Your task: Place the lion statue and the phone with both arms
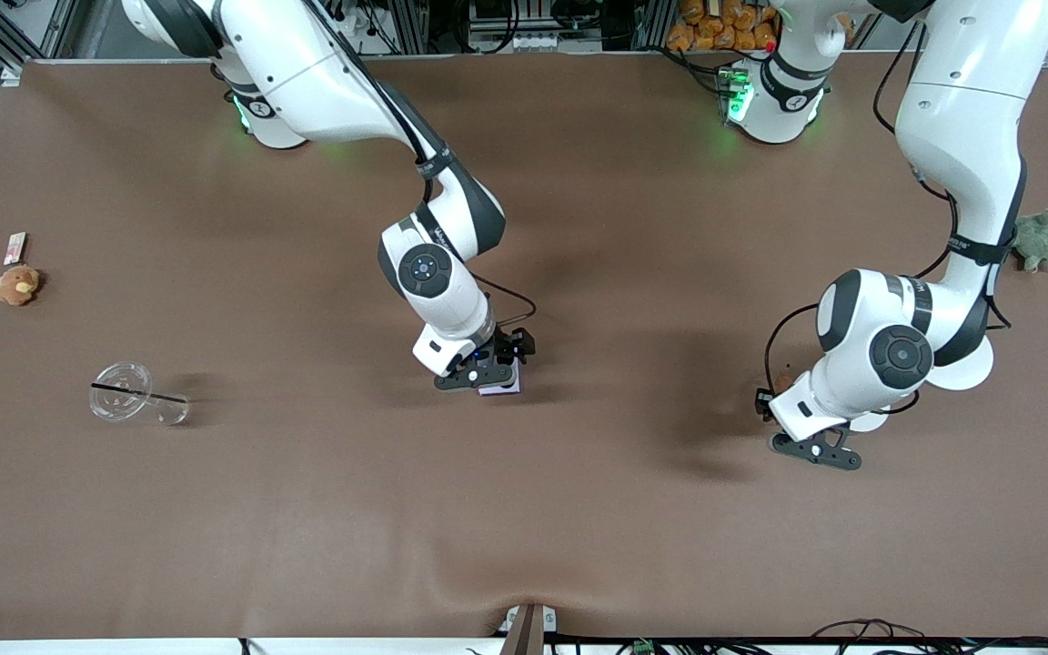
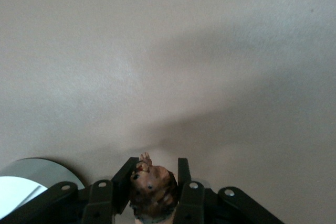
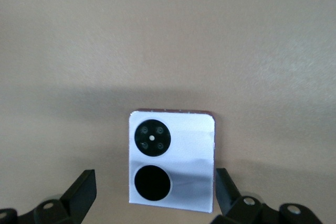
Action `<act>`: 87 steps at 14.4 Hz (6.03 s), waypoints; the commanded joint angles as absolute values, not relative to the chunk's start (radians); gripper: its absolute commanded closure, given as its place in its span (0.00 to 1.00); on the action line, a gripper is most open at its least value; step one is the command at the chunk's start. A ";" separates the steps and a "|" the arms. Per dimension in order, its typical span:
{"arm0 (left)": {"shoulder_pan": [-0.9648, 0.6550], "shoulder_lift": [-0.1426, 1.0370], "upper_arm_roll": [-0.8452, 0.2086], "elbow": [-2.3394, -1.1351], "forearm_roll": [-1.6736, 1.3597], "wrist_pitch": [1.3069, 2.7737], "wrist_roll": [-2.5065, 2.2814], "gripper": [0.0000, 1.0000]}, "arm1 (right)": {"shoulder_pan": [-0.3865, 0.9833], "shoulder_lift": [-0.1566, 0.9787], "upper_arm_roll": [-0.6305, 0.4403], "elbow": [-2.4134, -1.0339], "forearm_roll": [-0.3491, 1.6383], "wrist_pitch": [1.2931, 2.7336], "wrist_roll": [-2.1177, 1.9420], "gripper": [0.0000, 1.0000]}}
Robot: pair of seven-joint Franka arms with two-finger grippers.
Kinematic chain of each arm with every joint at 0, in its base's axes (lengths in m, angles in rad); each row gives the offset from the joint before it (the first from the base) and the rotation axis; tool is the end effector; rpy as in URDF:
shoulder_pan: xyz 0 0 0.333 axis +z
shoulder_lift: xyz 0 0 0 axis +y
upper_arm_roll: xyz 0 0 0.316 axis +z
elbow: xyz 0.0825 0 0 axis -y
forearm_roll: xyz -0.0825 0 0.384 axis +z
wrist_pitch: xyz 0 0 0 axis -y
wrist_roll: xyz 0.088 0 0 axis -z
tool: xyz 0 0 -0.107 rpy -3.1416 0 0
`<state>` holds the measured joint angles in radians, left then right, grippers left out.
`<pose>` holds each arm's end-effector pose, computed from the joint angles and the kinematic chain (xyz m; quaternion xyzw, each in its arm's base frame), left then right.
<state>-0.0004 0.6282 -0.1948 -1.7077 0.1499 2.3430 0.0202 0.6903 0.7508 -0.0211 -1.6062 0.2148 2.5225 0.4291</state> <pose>0.6665 -0.1158 0.2340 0.9900 -0.1403 0.0108 0.0036 0.5567 0.4405 0.2032 -0.9938 -0.0409 -0.0380 0.0963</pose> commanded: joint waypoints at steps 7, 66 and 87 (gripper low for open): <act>0.054 0.595 -0.206 -1.815 0.250 2.419 0.041 1.00 | 0.709 0.770 -0.032 -1.629 0.204 2.546 0.457 0.00; 0.040 -0.087 -0.087 -1.591 0.000 1.528 -0.006 0.00 | 0.124 0.563 -0.141 -1.733 0.115 2.094 -0.040 0.00; 0.034 -0.095 -0.132 -1.594 -0.003 1.493 -0.051 0.00 | 0.106 0.064 -0.141 -1.533 0.000 1.559 0.026 0.00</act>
<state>0.0266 -0.0715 -0.1196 -1.5825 0.0142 1.5060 -0.0392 0.1158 0.0732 -0.1526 -1.5920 0.0192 1.6355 -0.0247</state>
